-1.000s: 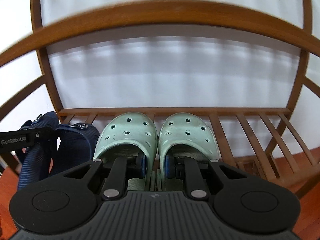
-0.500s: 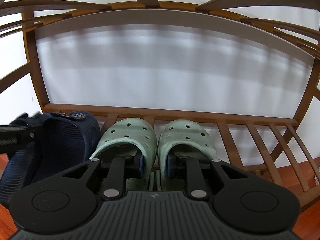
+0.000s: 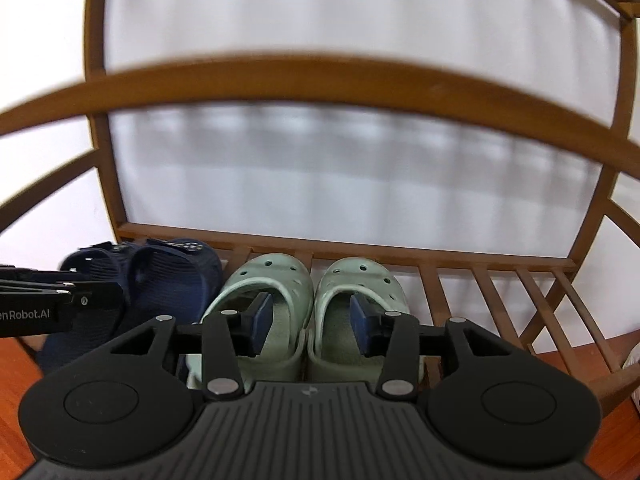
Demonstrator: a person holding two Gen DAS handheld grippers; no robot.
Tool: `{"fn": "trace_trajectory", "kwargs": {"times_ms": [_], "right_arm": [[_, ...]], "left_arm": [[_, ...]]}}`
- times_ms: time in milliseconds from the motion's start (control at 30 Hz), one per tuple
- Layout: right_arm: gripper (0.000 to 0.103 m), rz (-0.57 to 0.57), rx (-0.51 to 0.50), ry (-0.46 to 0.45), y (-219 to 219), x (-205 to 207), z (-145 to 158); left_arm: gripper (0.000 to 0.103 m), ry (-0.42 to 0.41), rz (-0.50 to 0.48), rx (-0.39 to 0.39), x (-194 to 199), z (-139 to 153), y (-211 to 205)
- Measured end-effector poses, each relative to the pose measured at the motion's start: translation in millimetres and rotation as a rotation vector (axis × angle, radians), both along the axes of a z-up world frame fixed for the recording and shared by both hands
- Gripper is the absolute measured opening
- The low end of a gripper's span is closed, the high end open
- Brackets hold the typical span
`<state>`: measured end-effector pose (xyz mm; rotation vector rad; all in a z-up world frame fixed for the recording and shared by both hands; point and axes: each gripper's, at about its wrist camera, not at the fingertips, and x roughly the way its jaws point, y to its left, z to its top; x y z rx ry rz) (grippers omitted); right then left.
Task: Organize scattered shoes
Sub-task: 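Lower the mint clogs with the right tool while the left tool lowers the blue slides onto the shelf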
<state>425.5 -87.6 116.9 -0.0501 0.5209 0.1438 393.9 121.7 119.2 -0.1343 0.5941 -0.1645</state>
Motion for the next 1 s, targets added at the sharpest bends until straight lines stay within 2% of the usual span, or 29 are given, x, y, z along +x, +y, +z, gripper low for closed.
{"fn": "trace_trajectory", "kwargs": {"times_ms": [167, 233, 267, 500, 600, 667, 767, 1000], "right_arm": [[0.066, 0.014, 0.003, -0.009, -3.5, -27.4, -3.8], [0.078, 0.020, 0.000, -0.012, -4.4, -39.4, -7.3], [0.080, 0.023, -0.002, -0.013, -4.8, -45.3, -9.0], [0.081, 0.020, 0.015, 0.013, -11.9, -67.4, -26.2], [0.081, 0.022, 0.028, 0.019, -12.6, -69.9, -32.5], [0.080, 0.034, 0.039, 0.022, -11.2, -71.0, -35.4], [0.073, 0.064, 0.065, 0.024, -8.7, -71.7, -37.3], [0.043, 0.150, 0.102, 0.033, 6.7, -65.5, -39.1]], "left_arm": [[0.052, 0.000, 0.008, -0.011, -34.1, 0.4, 0.8], [0.054, 0.001, 0.027, -0.023, -47.1, -1.7, 1.9], [0.054, 0.002, 0.039, -0.028, -53.1, -3.3, 2.0], [0.053, 0.014, 0.084, -0.056, -71.4, -17.5, -7.6], [0.049, 0.026, 0.073, -0.062, -70.8, -24.1, -14.2], [0.043, 0.027, 0.071, -0.059, -68.9, -27.6, -17.9], [0.040, 0.029, 0.076, -0.067, -64.5, -30.5, -18.3], [0.040, 0.027, 0.121, -0.076, -53.8, -34.8, -5.0]]}}
